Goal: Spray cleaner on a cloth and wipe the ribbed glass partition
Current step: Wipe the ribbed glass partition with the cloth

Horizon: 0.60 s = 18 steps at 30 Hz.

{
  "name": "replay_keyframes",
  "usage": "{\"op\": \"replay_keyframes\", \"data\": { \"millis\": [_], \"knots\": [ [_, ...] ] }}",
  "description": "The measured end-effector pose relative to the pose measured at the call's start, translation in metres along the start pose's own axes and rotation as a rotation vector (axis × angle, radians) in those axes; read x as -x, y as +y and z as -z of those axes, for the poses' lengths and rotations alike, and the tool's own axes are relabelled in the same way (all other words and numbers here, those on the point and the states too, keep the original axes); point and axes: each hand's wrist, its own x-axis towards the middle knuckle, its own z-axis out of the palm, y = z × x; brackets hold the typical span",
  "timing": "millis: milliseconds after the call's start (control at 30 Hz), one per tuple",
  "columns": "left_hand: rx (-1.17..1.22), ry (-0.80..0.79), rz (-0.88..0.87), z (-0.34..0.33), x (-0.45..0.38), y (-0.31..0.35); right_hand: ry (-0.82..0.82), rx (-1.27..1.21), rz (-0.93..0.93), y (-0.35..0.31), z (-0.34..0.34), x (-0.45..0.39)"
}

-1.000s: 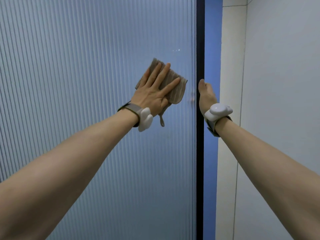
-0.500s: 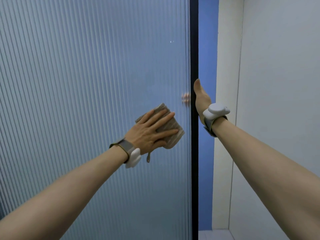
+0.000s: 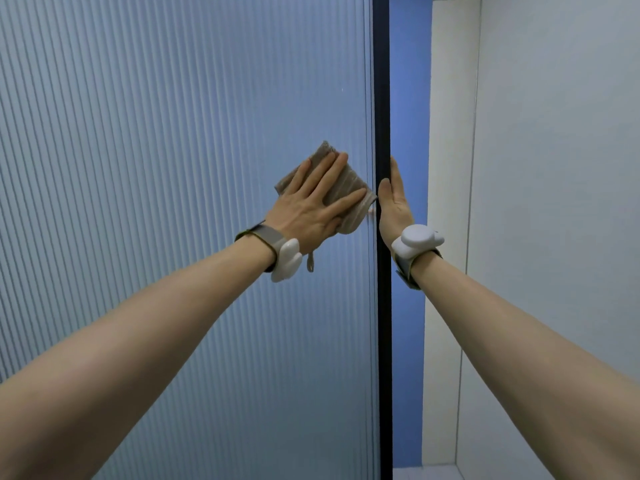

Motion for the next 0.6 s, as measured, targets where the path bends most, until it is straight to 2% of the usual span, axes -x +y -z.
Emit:
{"op": "replay_keyframes", "data": {
  "millis": [200, 333, 500, 600],
  "knots": [
    [0.008, 0.006, -0.12, -0.032, 0.052, 0.037, 0.026, 0.08, 0.044, 0.003, -0.001, 0.009],
    [0.01, -0.005, -0.12, -0.046, 0.081, 0.061, 0.048, 0.198, 0.109, 0.012, 0.001, 0.013],
    [0.018, 0.02, -0.187, -0.036, 0.064, 0.035, 0.037, 0.319, 0.132, 0.018, 0.004, 0.01],
    [0.025, 0.055, -0.114, -0.02, 0.034, 0.005, 0.043, 0.429, 0.193, 0.02, 0.007, 0.009]
  ]
}}
